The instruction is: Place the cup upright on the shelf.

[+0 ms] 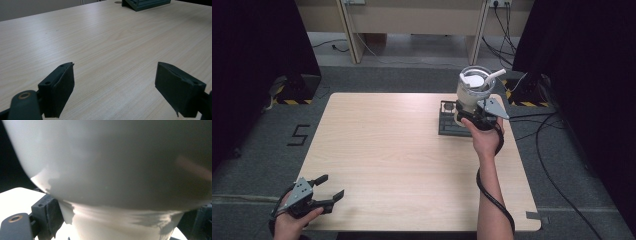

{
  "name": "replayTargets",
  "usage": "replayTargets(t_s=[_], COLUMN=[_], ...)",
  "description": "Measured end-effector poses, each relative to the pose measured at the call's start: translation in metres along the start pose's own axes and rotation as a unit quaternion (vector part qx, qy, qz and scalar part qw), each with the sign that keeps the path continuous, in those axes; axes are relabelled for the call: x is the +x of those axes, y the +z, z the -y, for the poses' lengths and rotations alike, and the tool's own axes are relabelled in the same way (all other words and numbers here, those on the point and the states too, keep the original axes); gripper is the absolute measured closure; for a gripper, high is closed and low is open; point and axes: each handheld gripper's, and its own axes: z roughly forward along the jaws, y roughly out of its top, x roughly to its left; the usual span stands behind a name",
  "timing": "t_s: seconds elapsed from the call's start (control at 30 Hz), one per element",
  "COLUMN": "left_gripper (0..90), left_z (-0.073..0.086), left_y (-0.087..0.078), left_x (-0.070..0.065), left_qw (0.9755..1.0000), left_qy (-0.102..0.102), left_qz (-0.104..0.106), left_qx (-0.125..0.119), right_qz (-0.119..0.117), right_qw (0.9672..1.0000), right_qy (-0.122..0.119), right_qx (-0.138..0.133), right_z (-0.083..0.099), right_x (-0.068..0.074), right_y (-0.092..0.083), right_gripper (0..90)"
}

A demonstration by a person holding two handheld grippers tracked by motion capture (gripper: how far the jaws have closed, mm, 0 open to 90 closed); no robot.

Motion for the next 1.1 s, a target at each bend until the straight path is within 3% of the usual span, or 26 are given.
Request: replayTargets(t_s=[0.63,1.1], left_gripper=[15.4,15.4], left_z=[0.001,0.001], left_y=[0.001,0.001], left_x=[0.001,0.001], left_qw=[1.0,1.0], left_qy=[-0.006,-0.008], left_qz=[0.0,0.0], left_qx=[0.0,0.002], right_qz=[0.026,0.039], right_qw=[0.9996,0.999], right_qy=[0.015,0.015], right_qx=[0.0,0.014], right_z=[-0.002,0.001], right_x=[-0.022,-0.027], right_y=[0.018,0.039], right_gripper=[11.4,11.4])
